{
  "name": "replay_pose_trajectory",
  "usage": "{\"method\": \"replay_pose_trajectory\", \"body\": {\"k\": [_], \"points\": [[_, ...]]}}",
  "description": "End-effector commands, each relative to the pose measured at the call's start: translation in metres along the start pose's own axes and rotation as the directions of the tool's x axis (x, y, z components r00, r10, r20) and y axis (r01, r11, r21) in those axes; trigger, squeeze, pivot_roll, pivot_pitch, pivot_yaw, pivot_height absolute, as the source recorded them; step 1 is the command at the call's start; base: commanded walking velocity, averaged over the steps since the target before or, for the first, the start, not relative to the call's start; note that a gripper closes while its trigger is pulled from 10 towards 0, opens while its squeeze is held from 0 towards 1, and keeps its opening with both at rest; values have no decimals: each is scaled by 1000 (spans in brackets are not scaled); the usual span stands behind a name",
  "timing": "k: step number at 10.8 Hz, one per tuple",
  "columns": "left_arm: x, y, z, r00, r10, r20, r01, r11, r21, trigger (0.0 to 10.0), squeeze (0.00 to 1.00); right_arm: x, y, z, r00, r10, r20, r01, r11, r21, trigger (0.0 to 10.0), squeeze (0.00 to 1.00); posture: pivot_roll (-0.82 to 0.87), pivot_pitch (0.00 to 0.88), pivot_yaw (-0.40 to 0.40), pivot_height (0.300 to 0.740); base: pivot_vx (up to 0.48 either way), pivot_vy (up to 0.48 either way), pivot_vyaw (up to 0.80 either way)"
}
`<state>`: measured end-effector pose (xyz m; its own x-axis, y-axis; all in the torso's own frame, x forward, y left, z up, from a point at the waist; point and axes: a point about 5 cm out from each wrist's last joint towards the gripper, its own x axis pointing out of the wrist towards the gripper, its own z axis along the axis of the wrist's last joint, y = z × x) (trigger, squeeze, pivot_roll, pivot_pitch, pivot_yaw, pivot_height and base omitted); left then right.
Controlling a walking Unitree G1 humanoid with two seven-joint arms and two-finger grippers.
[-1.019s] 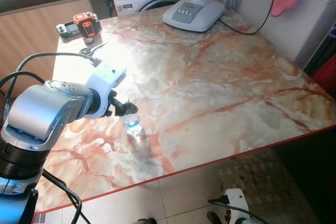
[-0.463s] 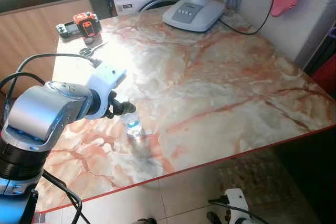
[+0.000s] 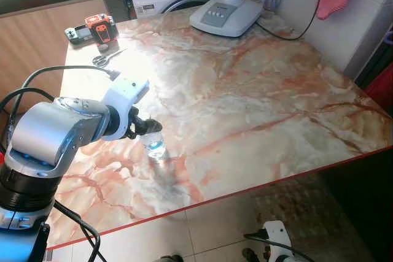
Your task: Restocking fridge
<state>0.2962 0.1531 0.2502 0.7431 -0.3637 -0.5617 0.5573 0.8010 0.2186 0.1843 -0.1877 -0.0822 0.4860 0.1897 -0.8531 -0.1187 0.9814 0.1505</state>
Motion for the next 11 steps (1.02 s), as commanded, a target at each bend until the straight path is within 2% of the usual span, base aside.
{"method": "replay_pose_trajectory", "body": {"k": [1,4,5,6,7,11], "points": [[-2,3,0,1000,11,11,-11,1000,-17,4667,0,0,2,-4,1000,6,-14,-5,1000,7,10000,0,101,119,62,740,0,0,0],[-3,2,0,1000,11,7,-11,1000,-11,4667,0,1,3,-3,1000,9,-12,-9,1000,9,10000,0,101,119,65,740,0,0,0],[-3,2,0,1000,12,4,-12,1000,-13,3451,0,1,3,-3,1000,10,-12,-9,1000,11,10000,0,99,120,66,740,0,0,0],[-3,1,0,1000,10,3,-10,1000,-13,1020,0,0,2,-4,1000,9,-13,-9,1000,11,10000,0,101,120,65,740,0,0,0],[-2,1,-2,1000,5,-4,-5,1000,-13,0,0,0,2,-4,1000,10,-14,-10,1000,11,10000,0,99,121,65,740,0,0,0],[-1,3,-1,1000,29,8,-29,999,-24,0,0,0,3,-4,1000,14,-15,-14,1000,14,10000,0,98,121,67,740,0,0,0]]}}
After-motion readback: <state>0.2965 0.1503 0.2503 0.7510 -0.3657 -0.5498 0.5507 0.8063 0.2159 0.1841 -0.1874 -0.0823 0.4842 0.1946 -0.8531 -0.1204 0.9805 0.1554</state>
